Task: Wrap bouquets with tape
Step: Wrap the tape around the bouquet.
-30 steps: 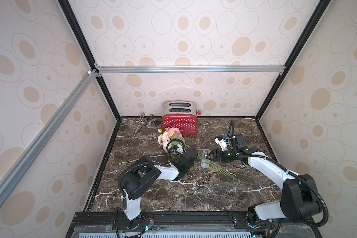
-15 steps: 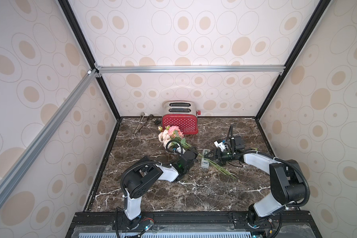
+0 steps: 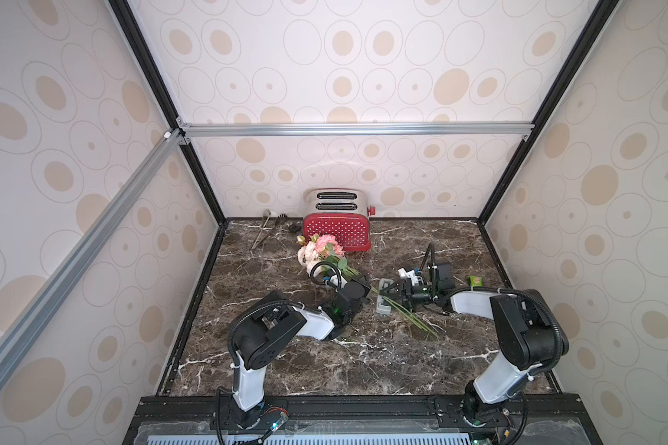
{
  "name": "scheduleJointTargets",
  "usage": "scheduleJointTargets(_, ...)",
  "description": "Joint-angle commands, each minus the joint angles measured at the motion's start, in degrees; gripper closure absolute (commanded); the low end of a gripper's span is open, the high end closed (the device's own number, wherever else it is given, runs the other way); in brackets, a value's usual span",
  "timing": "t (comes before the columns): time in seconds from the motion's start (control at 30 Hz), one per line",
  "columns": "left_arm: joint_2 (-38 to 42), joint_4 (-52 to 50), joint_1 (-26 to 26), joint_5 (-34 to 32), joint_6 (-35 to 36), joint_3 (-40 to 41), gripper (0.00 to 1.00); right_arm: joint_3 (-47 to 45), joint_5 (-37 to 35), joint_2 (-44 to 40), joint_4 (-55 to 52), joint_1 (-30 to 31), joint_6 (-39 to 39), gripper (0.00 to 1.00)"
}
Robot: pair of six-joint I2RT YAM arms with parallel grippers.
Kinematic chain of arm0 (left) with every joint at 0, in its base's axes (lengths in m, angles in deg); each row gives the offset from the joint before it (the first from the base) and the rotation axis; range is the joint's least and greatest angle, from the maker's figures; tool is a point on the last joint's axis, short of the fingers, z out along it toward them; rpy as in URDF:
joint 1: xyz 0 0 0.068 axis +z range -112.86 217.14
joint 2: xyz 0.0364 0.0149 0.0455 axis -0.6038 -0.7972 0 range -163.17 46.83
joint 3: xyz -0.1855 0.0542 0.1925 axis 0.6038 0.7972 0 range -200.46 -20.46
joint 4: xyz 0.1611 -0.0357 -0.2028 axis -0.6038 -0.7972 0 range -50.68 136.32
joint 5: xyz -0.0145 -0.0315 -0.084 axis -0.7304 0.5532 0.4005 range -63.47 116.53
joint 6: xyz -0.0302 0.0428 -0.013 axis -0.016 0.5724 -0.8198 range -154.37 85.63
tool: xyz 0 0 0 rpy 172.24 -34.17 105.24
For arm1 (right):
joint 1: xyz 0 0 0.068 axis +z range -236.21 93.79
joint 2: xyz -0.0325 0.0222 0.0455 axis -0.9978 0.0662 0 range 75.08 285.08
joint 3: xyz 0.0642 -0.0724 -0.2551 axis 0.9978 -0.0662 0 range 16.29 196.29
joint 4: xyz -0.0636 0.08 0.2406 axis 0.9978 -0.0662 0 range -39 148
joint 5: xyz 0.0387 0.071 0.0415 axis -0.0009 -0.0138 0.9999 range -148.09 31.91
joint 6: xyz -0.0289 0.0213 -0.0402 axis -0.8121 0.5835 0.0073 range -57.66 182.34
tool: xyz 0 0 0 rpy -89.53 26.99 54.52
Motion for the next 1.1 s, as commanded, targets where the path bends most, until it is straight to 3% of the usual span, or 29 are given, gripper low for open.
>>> scheduleJointTargets(0.0,-0.49,4.12,0.21,-0.67,1.21,-0.34,1.00,-1.27,2.09,1.02,8.49,-0.21,6.80,0.48)
scheduleJointTargets(0.13,-0.67,4.45,0.28,-0.63,1.32,-0.47,1.00,-2.59,3.33,2.41,14.37,-0.16,11.06,0.51)
scheduleJointTargets(0.47,-1.25,4.74,0.54,-0.41,1.09,-0.73,1.00,-4.62,4.91,1.61,16.91,-0.12,12.56,0.62)
scheduleJointTargets(0.7,-1.16,4.92,1.39,0.11,0.61,0.17,1.00,-6.48,5.74,-0.09,19.43,-0.08,13.32,0.59)
scheduleJointTargets(0.83,-1.01,5.09,1.68,0.47,0.51,0.29,1.00,-6.17,5.63,-3.37,11.47,0.20,7.09,0.55)
scheduleJointTargets(0.97,-1.41,5.07,1.77,0.99,0.31,0.25,1.00,-4.73,4.85,-6.83,0.24,0.74,-1.73,0.58)
scheduleJointTargets(1.07,-1.44,4.92,2.03,1.50,0.13,0.19,1.00,-0.70,1.60,-8.79,-18.11,2.16,-15.27,0.60)
